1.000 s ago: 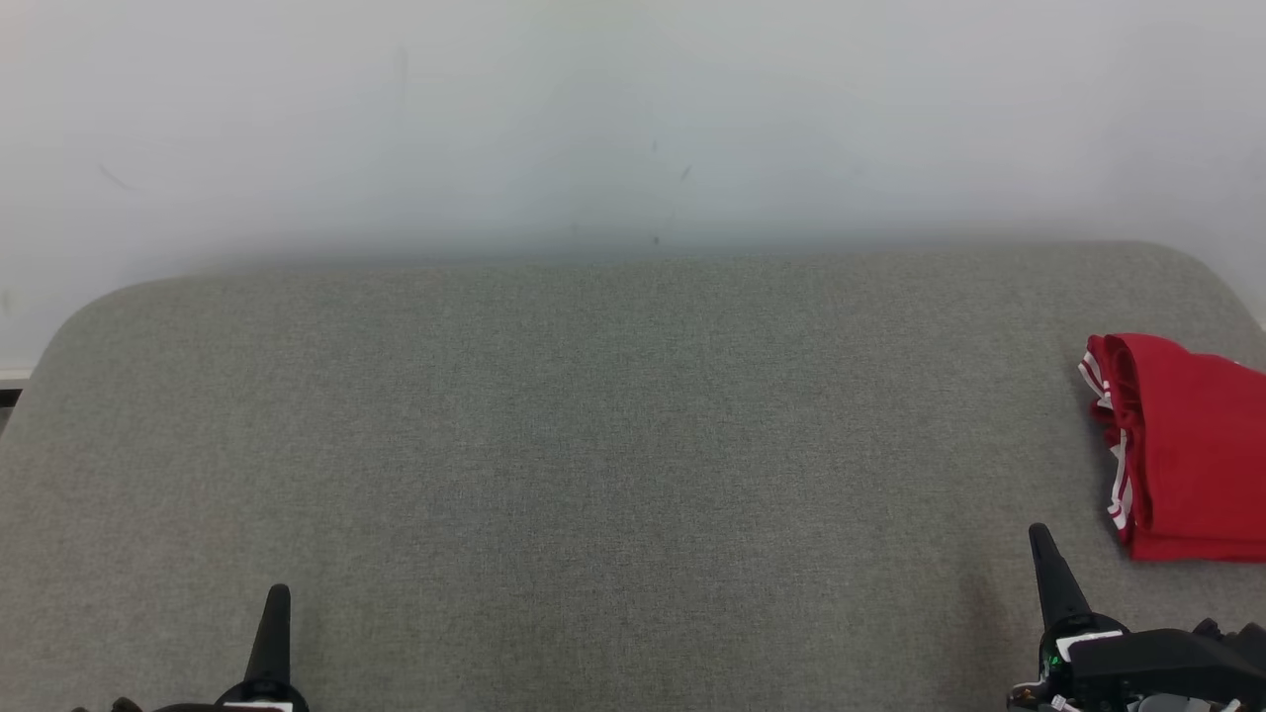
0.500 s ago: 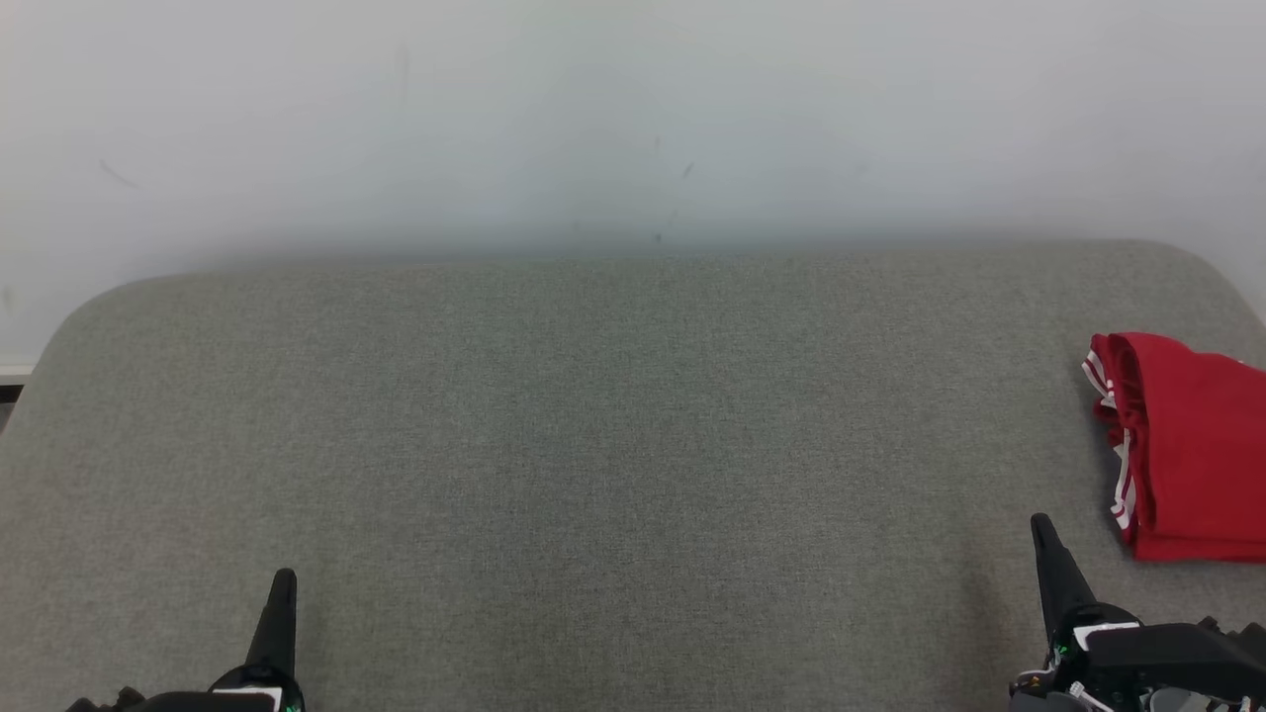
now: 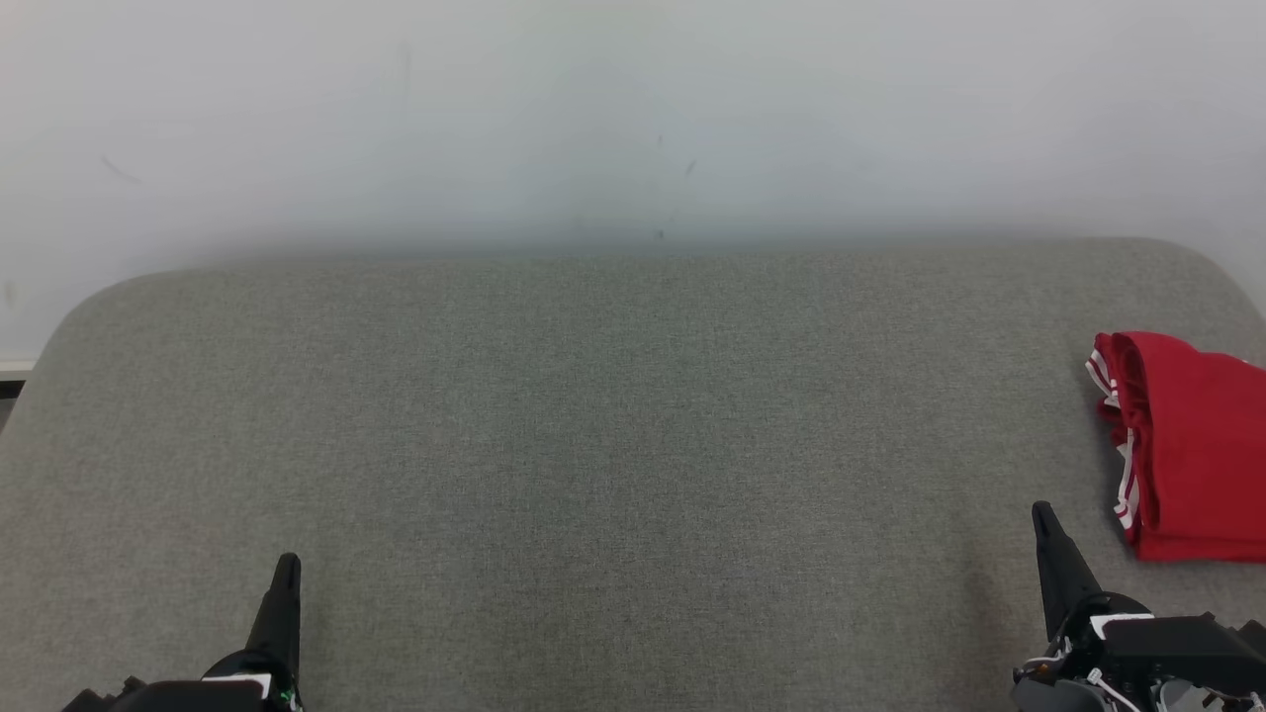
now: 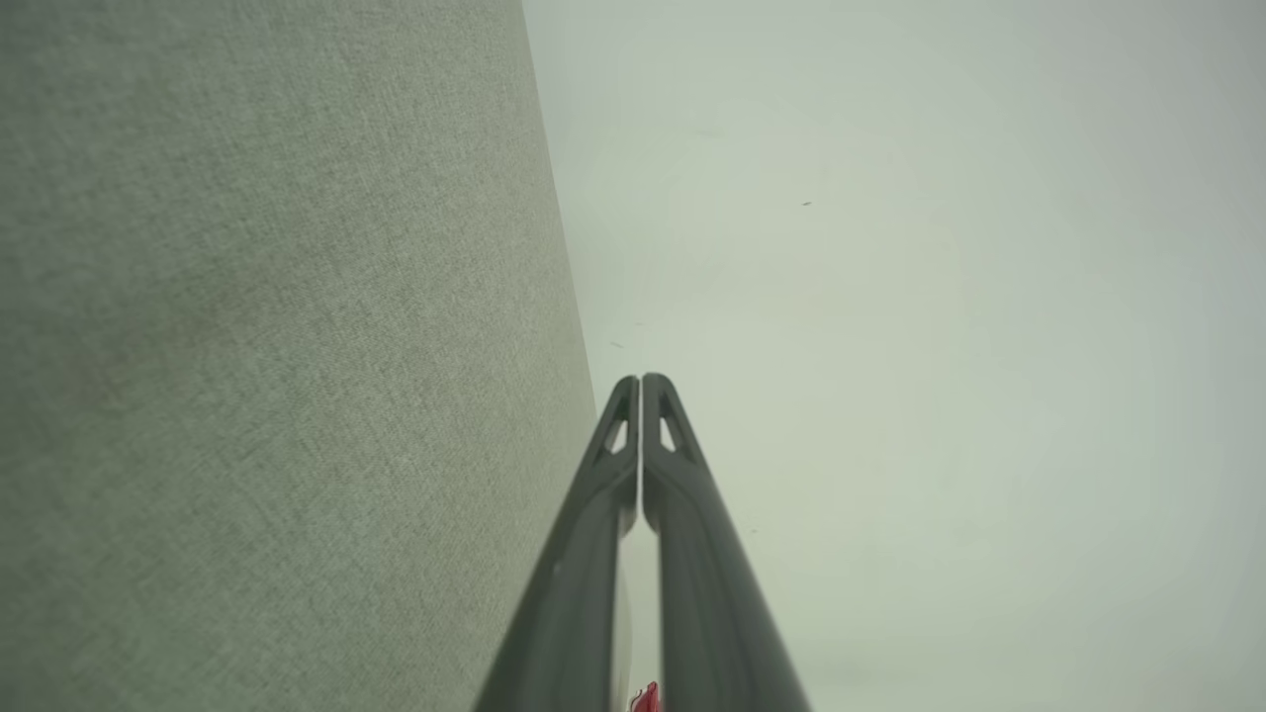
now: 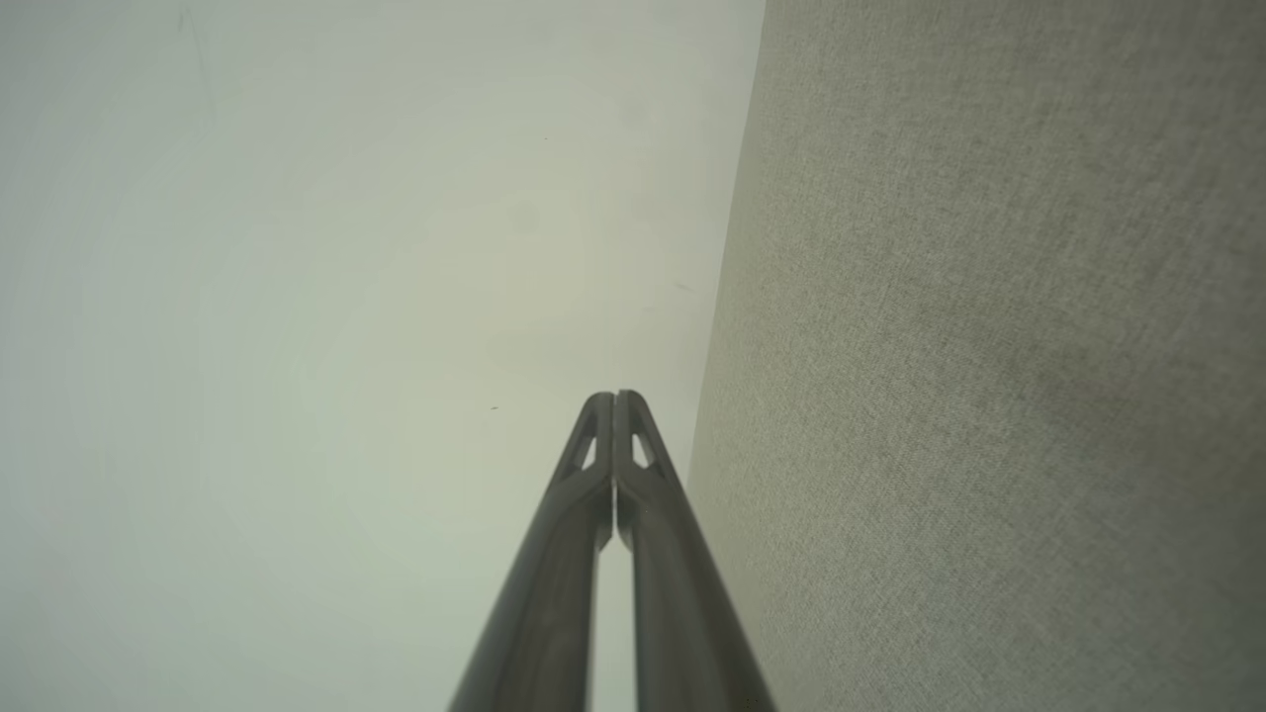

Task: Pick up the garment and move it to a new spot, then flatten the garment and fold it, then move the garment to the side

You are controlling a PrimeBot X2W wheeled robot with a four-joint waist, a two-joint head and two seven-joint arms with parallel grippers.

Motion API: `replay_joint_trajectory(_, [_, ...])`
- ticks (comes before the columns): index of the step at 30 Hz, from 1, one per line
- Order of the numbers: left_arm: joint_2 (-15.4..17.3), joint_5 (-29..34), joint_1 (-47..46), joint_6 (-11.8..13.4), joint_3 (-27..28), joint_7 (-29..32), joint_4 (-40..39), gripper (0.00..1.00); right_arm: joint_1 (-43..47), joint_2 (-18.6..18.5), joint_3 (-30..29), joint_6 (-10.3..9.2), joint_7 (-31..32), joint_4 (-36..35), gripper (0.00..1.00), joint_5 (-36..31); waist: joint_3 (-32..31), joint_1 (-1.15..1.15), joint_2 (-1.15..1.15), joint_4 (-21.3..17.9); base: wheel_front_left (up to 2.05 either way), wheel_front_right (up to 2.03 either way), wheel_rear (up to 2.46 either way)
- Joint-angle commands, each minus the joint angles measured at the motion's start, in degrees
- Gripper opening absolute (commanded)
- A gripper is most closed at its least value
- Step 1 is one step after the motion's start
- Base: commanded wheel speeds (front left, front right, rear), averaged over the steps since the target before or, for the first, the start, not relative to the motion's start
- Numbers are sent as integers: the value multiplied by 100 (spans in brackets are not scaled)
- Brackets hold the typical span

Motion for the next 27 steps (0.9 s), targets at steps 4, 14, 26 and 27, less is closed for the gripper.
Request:
replay_joint_trajectory(4, [28, -244, -112, -53, 2, 63, -23, 0, -52, 15, -30, 4, 60, -42, 0, 262, 8, 0, 0, 6, 0, 0, 0])
replay_joint_trajectory(14, [28, -424, -142, -46, 0, 112, -21, 0, -64, 19, -46, 4, 114, -53, 0, 459, 18, 0, 0, 13, 0, 0, 0])
replay_joint_trajectory(26, [28, -424, -140, -46, -1, 112, -21, 0, -63, 18, -45, 4, 113, -52, 0, 458, 18, 0, 0, 13, 0, 0, 0])
replay_joint_trajectory(27, [27, -424, -139, -46, 0, 112, -21, 0, -63, 18, -45, 4, 113, -52, 0, 458, 18, 0, 0, 13, 0, 0, 0])
